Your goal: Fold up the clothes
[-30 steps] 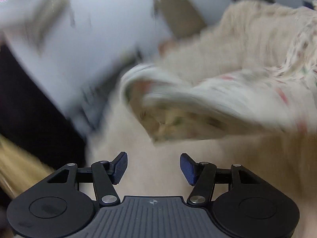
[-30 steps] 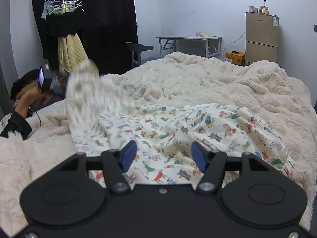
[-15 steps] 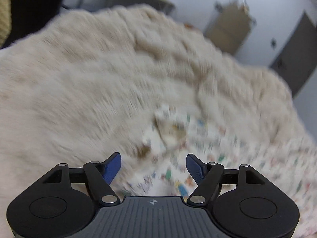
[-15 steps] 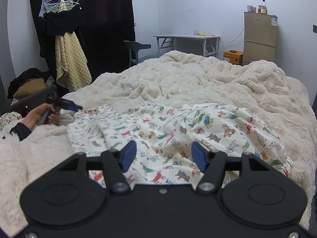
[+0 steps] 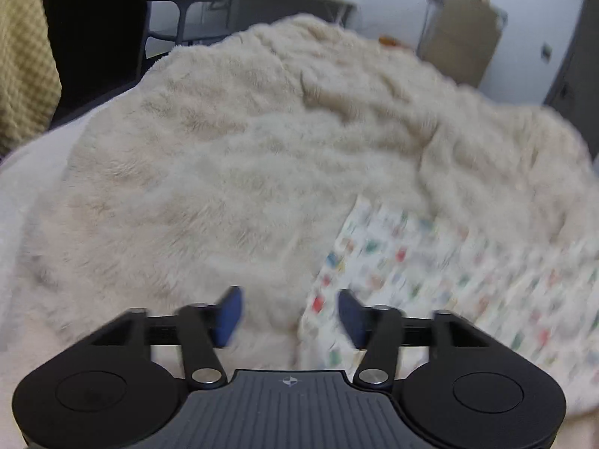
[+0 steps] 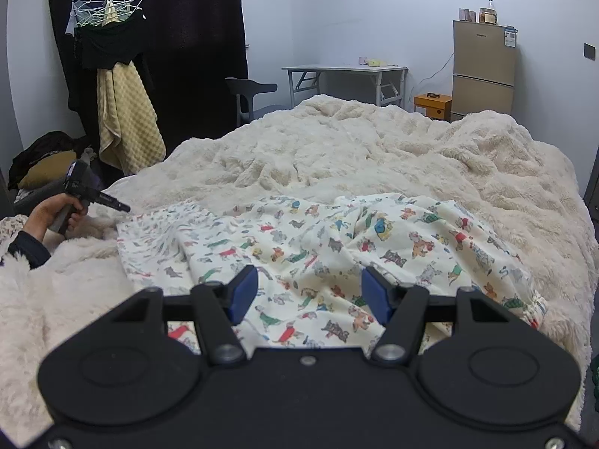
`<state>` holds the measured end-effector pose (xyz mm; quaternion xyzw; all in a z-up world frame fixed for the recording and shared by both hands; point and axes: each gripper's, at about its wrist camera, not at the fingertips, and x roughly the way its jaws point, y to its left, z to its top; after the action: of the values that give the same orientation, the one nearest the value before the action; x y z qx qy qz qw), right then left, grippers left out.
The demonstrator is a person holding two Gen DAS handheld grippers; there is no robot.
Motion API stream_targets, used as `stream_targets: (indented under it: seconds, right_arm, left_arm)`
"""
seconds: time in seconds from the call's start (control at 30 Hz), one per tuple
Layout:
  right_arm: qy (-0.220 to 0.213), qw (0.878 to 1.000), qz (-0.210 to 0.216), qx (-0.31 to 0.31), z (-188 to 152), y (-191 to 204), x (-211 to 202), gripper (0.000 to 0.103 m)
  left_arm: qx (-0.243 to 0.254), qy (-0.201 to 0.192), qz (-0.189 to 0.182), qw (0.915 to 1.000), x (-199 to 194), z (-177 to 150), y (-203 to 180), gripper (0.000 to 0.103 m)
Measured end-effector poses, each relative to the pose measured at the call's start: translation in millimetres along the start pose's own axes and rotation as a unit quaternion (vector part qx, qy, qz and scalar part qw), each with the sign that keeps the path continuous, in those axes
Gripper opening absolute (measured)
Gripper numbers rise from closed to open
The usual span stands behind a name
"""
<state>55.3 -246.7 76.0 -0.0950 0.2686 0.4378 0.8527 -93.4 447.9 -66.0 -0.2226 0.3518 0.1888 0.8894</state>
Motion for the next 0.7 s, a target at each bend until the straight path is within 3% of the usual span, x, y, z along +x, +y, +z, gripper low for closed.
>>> stream_targets:
  seconds: [0.1, 0.17, 0.3, 0.33, 0.37, 0.4, 0.43, 0.5, 0.57, 0.7]
  right_arm:
    - [-0.002, 1.0, -0.001, 0.003, 0, -2, -1, 0.06]
    - [-0.003, 1.0, -0.002, 0.006, 0, -3, -1, 0.06]
    - [-0.001, 1.0, -0.004, 0.007, -1, -3, 1, 0.06]
    - [0.0, 1.0, -0.006, 0.007, -1, -3, 2, 0.06]
    - [0.002, 1.0, -0.007, 0.008, -1, -3, 2, 0.06]
    - [0.003, 1.0, -0.008, 0.009, -1, -4, 3, 0.06]
    - [0.004, 1.0, -0.008, 0.01, -1, -5, 4, 0.06]
    - [0.007, 1.0, -0.01, 0.015, -2, -7, 5, 0.06]
    - [0.006, 1.0, -0.016, 0.02, -1, -9, 8, 0.059]
    - [0.001, 0.999, -0.026, 0.034, -1, -13, 13, 0.056]
  left_arm:
    - [0.017, -0.006, -0.018, 0.9997, 24, 18, -19, 0.063]
    - [0.038, -0.008, -0.028, 0.9989, 44, 32, -36, 0.078]
    - [0.045, 0.029, -0.043, 0.9976, 105, 44, -57, 0.078]
    - [0.05, 0.045, -0.032, 0.9972, 123, 44, -63, 0.067]
    - [0.067, 0.06, -0.005, 0.9959, 141, 42, -71, 0.047]
    - [0.076, 0.064, 0.008, 0.995, 152, 42, -78, 0.035]
    - [0.072, 0.052, 0.0, 0.996, 150, 46, -80, 0.008]
    - [0.063, 0.029, -0.02, 0.9974, 146, 53, -85, 0.004]
    - [0.044, -0.029, -0.04, 0.9978, 126, 69, -85, 0.004]
    - [-0.01, -0.124, 0.018, 0.992, 98, 105, -82, 0.004]
